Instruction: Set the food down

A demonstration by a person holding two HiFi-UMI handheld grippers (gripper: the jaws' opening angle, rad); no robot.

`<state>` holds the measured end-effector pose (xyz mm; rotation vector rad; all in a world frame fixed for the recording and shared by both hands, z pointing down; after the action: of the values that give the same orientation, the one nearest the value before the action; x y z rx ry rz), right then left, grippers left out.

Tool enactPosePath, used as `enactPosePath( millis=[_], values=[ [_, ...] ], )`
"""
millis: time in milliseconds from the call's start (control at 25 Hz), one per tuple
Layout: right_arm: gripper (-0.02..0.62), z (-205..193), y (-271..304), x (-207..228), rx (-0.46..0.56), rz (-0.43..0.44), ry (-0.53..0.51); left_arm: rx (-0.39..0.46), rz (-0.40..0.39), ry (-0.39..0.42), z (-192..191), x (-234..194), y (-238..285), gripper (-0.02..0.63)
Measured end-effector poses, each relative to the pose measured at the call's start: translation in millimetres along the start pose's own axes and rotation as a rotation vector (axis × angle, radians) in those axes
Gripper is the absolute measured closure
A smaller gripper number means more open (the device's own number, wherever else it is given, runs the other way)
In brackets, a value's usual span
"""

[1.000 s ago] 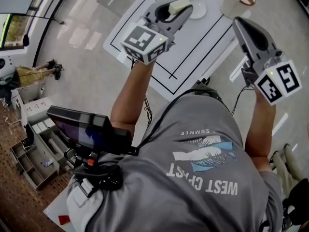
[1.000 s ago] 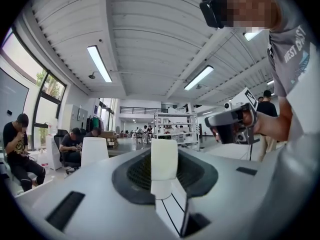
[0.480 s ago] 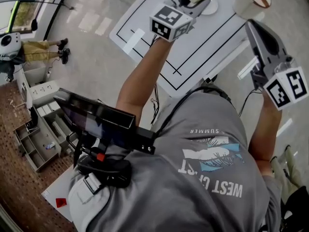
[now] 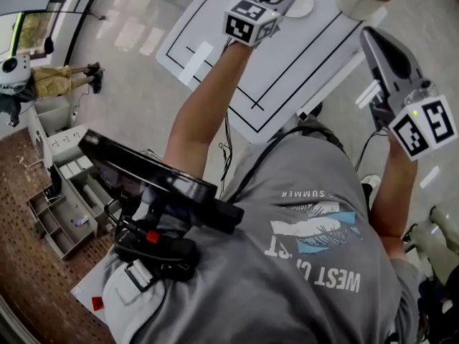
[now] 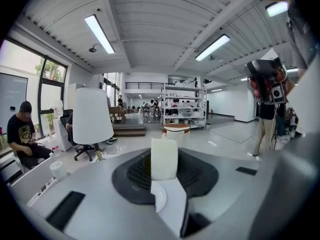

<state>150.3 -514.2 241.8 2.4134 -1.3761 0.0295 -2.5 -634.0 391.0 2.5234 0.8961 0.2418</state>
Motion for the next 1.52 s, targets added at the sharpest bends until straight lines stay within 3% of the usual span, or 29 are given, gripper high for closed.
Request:
enactPosePath(
  millis=[200,640,1520],
  values=[
    [0.588,-32.4,-3.8,16.2,0.005,-0.015,0.037,-0.079,0.001,0.032,-32.6,-2.7,37.6,0.502],
    [0.588,-52.6,-9.3,41.4,-0.03,-0.038,0.059,-0.279,0.016,0.114,-86.0,-19.5,93.0,0.502],
    [0.589,-75.7,-5.5,84.4,-0.135,-0.056,0.106,-0.606,0.015,0.443,-153.1,-45.8,176.5,0.502]
  ],
)
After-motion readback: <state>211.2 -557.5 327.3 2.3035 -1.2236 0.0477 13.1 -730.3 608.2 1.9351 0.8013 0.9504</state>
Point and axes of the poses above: the fingertips, and each gripper's own axes: y forward along the fingers, x to its right, z out of its top, the point moved 2 cm from there along -y, backward along the fingers, and after that the axes turned 9 degrees about -x, right-handed, at the moved point
